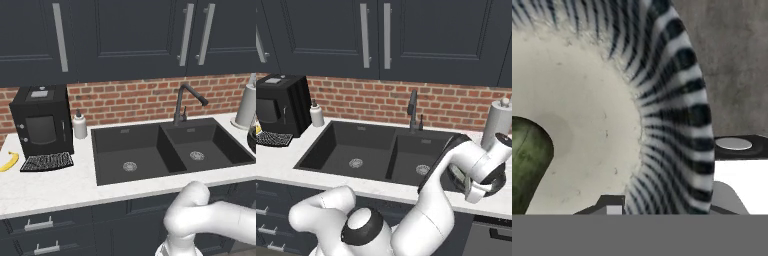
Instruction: Pick the cucumber from the sink and place it in the bowl. Then pick the bowl and place it in the microwave. Then close the microwave door and press the start button.
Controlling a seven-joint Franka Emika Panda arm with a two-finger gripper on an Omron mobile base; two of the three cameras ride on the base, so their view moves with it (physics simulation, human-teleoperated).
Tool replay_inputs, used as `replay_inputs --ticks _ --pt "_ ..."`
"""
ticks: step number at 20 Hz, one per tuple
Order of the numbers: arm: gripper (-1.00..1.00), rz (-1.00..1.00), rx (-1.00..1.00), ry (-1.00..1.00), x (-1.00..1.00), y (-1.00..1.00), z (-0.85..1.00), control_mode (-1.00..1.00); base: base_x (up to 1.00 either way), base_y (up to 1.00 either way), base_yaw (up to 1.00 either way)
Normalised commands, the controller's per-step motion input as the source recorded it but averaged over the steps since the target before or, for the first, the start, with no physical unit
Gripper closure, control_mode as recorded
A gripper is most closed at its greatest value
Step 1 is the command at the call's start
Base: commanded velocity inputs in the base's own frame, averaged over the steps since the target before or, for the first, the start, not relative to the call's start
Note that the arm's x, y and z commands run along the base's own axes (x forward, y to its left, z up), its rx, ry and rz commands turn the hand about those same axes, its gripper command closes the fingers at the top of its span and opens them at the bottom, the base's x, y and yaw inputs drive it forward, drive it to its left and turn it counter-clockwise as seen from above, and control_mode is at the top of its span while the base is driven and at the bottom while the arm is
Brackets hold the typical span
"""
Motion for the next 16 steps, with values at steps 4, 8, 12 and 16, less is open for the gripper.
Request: replay_inputs --ticks 4,8,12,16 --pt "1.0 0.25 -0.06 -0.21 -0.6 0.57 0.52 -1.0 0.0 0.0 0.0" --pt "1.0 0.25 -0.06 -0.14 -0.47 0.54 0.67 -1.0 0.0 0.0 0.0" --pt "1.0 0.27 -0.04 -0.08 -0.27 0.56 0.83 -1.0 0.0 0.0 0.0" --pt "1.0 0.29 -0.05 -0.03 -0.15 0.67 0.67 -1.0 0.0 0.0 0.0"
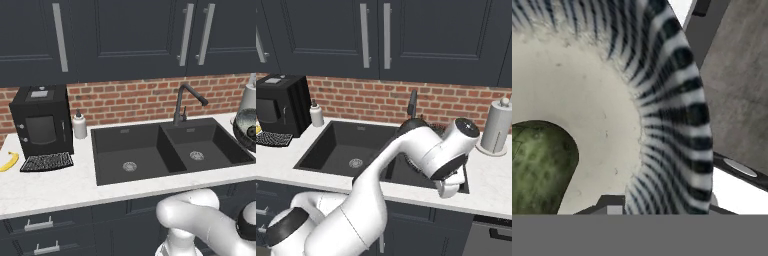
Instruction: Pick the cucumber from the sink and place it in the bowl. Then pick the bowl and place it in the microwave. Then close the microwave door and press the start button.
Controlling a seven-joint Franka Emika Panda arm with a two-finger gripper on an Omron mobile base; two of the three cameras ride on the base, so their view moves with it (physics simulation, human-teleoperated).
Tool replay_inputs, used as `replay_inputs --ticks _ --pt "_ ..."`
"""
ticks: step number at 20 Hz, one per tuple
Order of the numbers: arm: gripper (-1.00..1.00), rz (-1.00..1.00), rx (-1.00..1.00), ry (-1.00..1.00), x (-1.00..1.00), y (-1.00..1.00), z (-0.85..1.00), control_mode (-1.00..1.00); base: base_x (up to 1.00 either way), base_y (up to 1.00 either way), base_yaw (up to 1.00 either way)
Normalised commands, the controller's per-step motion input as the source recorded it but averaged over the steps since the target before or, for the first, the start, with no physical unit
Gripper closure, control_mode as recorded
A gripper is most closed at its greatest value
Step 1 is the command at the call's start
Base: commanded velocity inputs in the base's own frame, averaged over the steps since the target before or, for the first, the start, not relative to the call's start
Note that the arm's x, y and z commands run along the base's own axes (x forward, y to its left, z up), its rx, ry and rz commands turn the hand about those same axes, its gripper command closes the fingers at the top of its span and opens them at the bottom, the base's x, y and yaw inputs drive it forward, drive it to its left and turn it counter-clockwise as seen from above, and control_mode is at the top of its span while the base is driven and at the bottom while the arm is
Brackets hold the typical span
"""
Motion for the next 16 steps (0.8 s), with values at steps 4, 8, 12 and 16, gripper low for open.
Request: replay_inputs --ticks 4,8,12,16 --pt "1.0 0.26 -0.06 0.0 -0.13 0.72 0.34 -1.0 0.0 0.0 0.0" --pt "1.0 0.25 -0.04 0.0 -0.16 0.71 0.38 -1.0 0.0 0.0 0.0" --pt "1.0 0.21 -0.03 0.0 -0.2 0.7 0.46 -1.0 0.0 0.0 0.0" --pt "1.0 0.19 -0.02 0.0 -0.11 0.69 0.47 -1.0 0.0 0.0 0.0"
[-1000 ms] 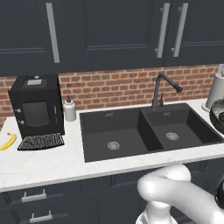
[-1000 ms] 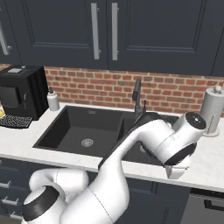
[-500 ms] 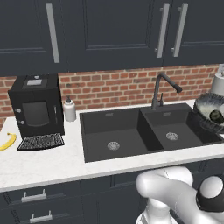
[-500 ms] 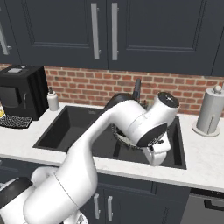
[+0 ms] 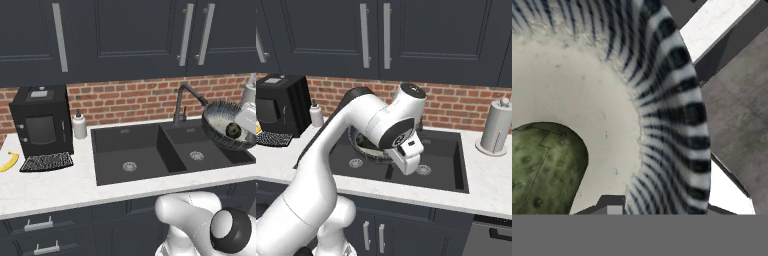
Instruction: Pick the cucumber from the sink and place it in the bowl. Then pick the bowl and place it in the microwave. Then close the microwave door and press the start button.
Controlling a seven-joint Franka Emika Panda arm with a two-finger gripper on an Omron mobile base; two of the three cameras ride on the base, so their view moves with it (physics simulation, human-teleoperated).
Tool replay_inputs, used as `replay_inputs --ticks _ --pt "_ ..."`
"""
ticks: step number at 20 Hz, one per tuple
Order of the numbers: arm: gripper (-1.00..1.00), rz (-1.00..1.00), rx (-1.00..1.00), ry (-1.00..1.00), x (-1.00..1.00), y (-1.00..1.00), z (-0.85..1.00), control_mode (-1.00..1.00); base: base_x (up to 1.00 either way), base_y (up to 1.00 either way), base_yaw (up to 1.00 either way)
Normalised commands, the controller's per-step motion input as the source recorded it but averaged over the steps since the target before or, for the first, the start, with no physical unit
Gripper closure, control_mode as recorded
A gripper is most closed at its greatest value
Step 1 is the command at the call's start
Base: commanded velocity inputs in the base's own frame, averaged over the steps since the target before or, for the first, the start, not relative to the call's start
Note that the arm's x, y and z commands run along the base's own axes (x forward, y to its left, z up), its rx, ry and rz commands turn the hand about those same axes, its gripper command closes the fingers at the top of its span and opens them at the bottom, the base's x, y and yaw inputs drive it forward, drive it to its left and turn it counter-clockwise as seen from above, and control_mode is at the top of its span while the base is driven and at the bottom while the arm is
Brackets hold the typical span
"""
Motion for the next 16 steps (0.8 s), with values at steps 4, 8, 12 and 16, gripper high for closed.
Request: replay_inputs --ticks 4,8,12,16 --pt "1.0 0.1 -0.01 0.0 -0.05 0.7 0.11 -1.0 0.0 0.0 0.0" --pt "1.0 0.08 -0.06 0.02 0.0 0.72 -0.02 -1.0 0.0 0.0 0.0" --pt "1.0 0.05 -0.01 0.0 -0.02 0.16 -0.01 -1.0 0.0 0.0 0.0" --pt "1.0 -0.01 0.0 -0.02 -0.04 0.0 0.0 -1.0 0.0 0.0 0.0"
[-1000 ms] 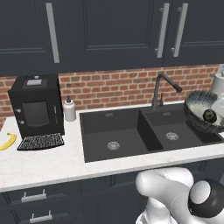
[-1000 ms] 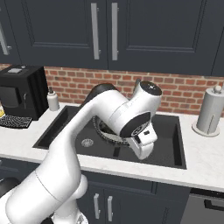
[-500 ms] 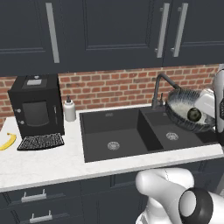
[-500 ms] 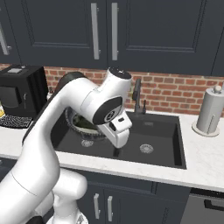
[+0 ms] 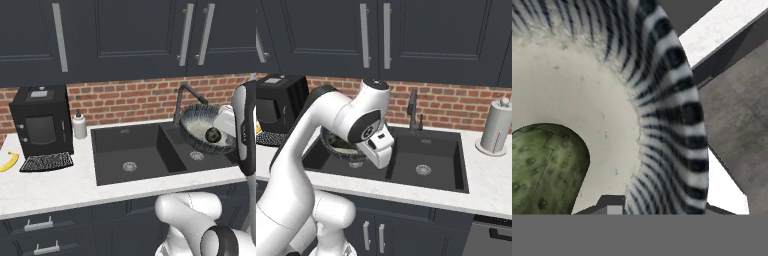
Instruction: Pick the cucumber from the sink and place it in the bowl. Then pick the bowl and place it in the microwave. Then close the microwave door and press the start button.
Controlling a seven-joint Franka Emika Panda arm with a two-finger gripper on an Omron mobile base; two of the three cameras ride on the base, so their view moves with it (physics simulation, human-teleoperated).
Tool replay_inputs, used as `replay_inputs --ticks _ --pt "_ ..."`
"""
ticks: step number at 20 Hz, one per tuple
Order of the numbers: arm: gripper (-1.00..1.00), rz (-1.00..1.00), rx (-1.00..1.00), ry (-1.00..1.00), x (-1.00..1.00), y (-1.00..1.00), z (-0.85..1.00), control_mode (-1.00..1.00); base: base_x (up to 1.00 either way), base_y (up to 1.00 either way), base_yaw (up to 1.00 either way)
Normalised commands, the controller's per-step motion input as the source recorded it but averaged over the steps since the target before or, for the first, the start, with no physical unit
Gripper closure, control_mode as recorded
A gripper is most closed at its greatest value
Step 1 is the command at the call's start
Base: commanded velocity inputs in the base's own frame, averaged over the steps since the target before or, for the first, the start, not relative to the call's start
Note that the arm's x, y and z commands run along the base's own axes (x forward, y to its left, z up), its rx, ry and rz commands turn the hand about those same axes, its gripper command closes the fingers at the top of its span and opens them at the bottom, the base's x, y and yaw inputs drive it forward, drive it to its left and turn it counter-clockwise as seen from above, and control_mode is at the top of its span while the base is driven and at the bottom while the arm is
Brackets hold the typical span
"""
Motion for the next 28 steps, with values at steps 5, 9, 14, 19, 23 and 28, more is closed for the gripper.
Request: replay_inputs --ticks 5,9,14,19,23,28 --pt "1.0 -0.02 0.0 -0.02 -0.03 0.0 0.0 1.0 -0.2 -0.02 -0.29" --pt "1.0 0.0 0.0 0.0 0.0 0.0 0.0 1.0 -0.12 -0.02 -0.58" --pt "1.0 0.0 0.0 0.0 0.0 0.0 0.0 1.0 -0.03 -0.02 -0.74" --pt "1.0 0.0 0.0 0.0 0.0 0.0 0.0 1.0 0.0 0.0 -0.83" --pt "1.0 0.0 0.0 0.0 0.0 0.0 0.0 1.0 0.0 -0.1 -0.85" --pt "1.0 0.0 0.0 0.0 0.0 0.0 0.0 1.0 0.0 -0.17 -0.83"
